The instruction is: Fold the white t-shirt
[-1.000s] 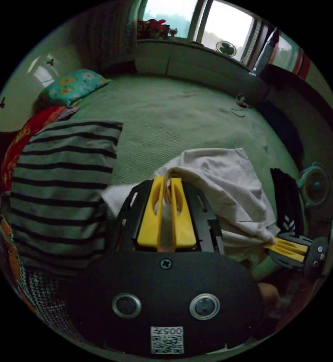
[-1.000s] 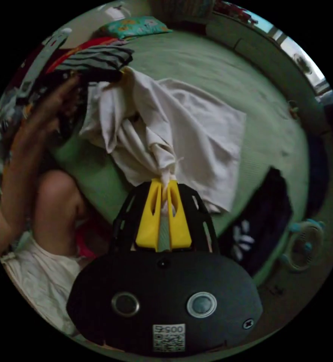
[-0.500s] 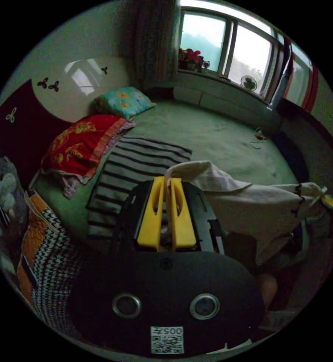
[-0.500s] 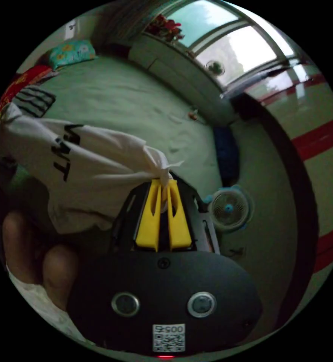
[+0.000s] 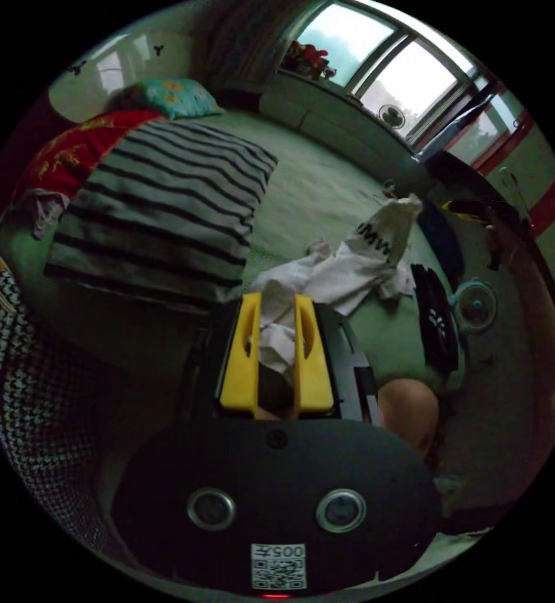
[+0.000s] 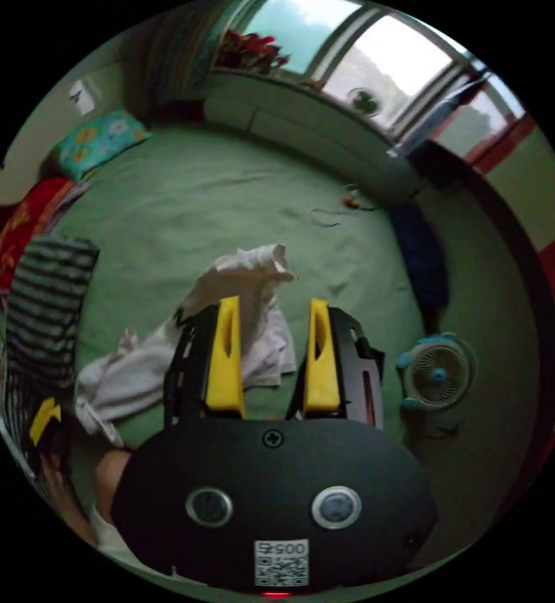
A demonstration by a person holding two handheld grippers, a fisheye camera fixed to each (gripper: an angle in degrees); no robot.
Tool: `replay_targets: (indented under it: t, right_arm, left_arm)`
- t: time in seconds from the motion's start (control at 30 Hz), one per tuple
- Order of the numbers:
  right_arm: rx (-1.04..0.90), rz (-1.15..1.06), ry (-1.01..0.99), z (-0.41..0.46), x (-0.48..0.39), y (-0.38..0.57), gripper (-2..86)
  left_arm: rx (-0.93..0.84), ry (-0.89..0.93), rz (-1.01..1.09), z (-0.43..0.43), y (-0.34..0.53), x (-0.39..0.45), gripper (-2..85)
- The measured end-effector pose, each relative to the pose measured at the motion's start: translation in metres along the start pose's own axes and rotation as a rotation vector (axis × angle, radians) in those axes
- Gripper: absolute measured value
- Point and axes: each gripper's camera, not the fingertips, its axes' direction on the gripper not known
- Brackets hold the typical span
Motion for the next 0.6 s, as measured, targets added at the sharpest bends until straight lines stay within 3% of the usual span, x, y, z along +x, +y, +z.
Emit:
replay_targets:
  t: [0.2,0.47,0.6]
  right_arm:
    - [-0.05,-0.181,-0.16,0.072,-0.012,0.095,11.9]
    - [-0.12,-0.072,-0.383,0.147,0.015,0.145,14.1]
    - [-0.065,-0.024,-0.399,0.165,0.02,0.132,12.2]
  left_arm:
    - [-0.012,-0.049,0.111,0.009,-0.006,0.0,9.0]
    - [-0.051,-0.048,0.227,0.067,-0.05,0.017,13.3]
    - [-0.061,-0.03,0.257,0.106,-0.076,0.024,10.2]
